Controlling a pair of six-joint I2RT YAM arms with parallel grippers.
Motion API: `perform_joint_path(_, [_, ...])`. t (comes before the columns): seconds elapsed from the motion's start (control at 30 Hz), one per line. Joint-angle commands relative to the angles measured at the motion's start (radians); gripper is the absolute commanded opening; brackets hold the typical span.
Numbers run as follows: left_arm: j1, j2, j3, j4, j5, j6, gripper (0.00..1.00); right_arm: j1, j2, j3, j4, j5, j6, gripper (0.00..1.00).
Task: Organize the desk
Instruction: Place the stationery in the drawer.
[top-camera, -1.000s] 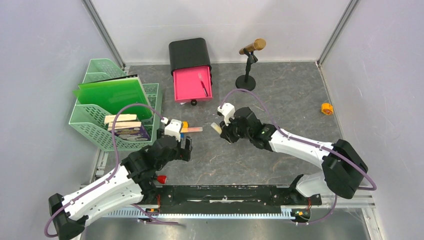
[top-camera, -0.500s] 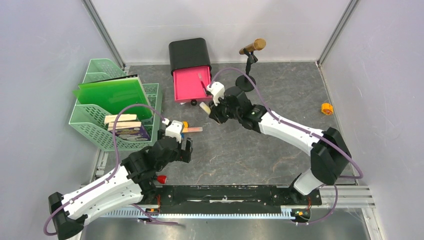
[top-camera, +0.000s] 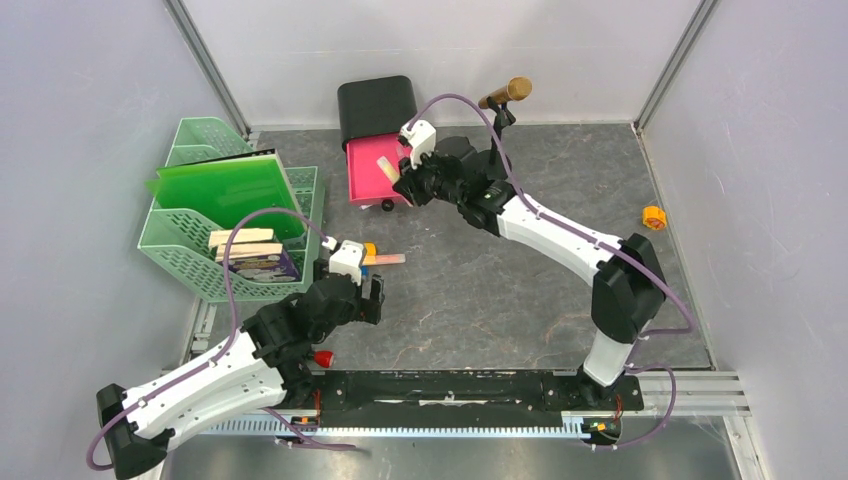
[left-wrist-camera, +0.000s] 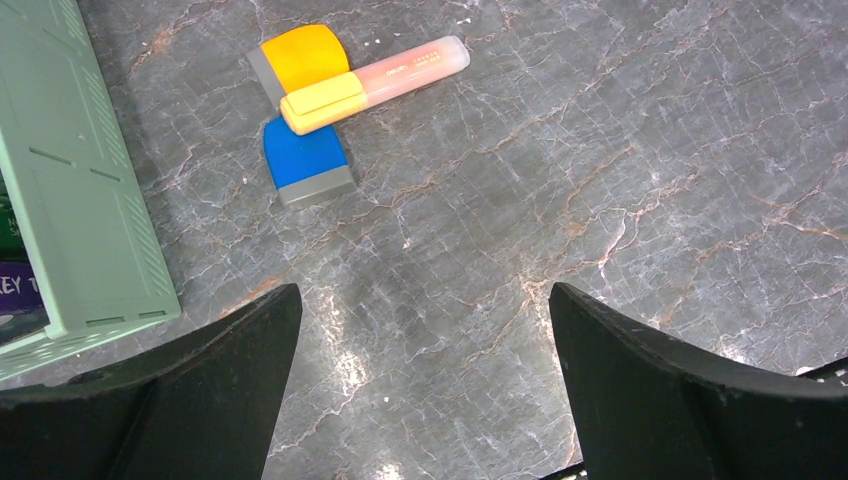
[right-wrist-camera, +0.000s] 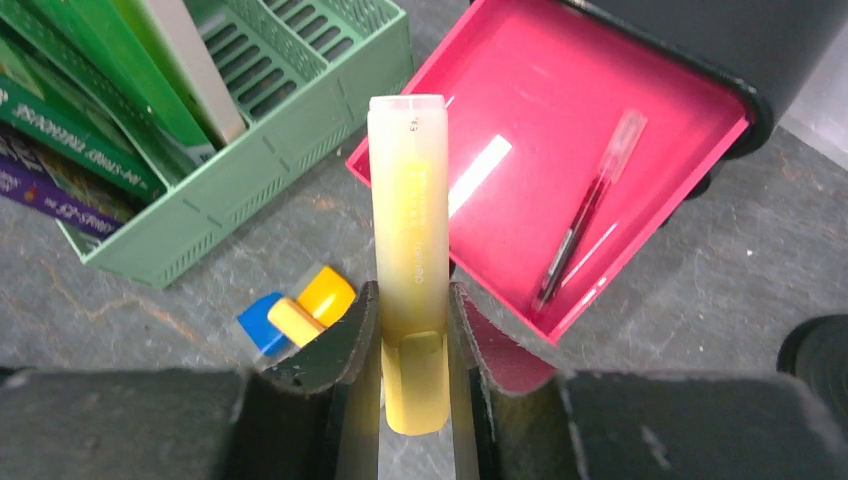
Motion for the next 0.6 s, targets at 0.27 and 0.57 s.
perform_joint_path(0.27, [-0.017,0.018,0.022,0.016,-0.024,-0.038,1.00,-0.015,0.200,0.243,0.168,-0.003,0.083,0.00])
perform_joint_path(0.57, [-0.027,0.031,0.019,0.019,-0.024,-0.038,1.00,-0.030,0.336,0.338,0.198,0.023,0.094,0.00])
